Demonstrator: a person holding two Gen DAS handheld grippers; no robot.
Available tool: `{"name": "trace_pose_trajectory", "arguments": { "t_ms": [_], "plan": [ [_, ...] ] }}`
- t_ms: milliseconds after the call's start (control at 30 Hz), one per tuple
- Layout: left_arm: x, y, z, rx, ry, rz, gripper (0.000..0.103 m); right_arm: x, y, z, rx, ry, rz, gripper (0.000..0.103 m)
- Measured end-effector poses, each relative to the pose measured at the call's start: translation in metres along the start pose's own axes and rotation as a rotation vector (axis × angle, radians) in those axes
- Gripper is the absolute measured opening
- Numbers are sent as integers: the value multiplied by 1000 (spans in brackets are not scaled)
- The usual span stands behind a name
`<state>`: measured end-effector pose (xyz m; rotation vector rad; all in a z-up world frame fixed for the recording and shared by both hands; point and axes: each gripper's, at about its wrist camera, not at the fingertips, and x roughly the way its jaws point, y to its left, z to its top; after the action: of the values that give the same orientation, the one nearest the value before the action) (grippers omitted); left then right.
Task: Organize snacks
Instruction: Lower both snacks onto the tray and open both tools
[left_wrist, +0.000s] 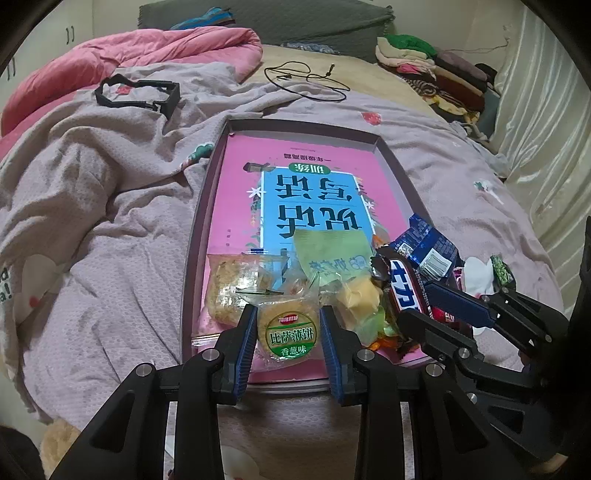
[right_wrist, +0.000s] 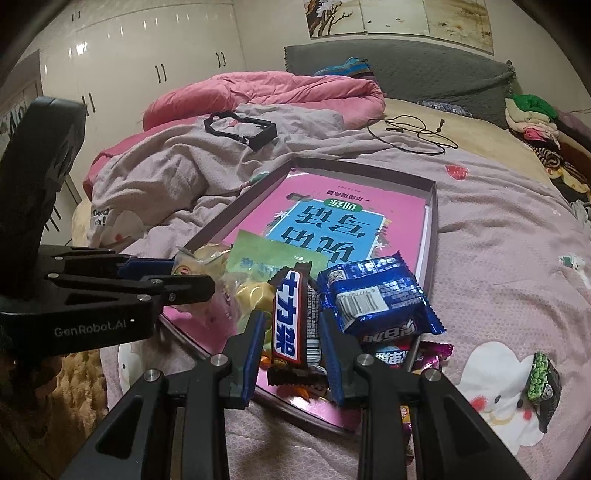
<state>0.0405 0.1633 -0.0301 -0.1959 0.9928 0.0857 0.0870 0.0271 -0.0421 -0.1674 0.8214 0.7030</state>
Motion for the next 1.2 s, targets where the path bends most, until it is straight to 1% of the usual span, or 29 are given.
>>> {"name": "trace_pose_trajectory", "arguments": {
  "t_ms": [433, 500, 567, 867, 1200],
  "plan": [
    [0, -2, -1, 2, 7, -3, 36, -2, 2, -1, 4, -2, 10, 31],
    [0, -3, -1, 4, 5, -3, 37, -2, 2, -1, 5, -2, 11, 31],
    [-1, -4, -2, 6, 4, -2, 41, -2, 2, -1, 4, -2, 12, 31],
    [-6, -4, 0, 8, -9, 4, 49, -8, 2, 0, 11, -16, 12, 31],
    [-8, -4, 1, 7, -15, 2, 52, -13, 0, 1, 19, -22, 8, 31]
  ]
}}
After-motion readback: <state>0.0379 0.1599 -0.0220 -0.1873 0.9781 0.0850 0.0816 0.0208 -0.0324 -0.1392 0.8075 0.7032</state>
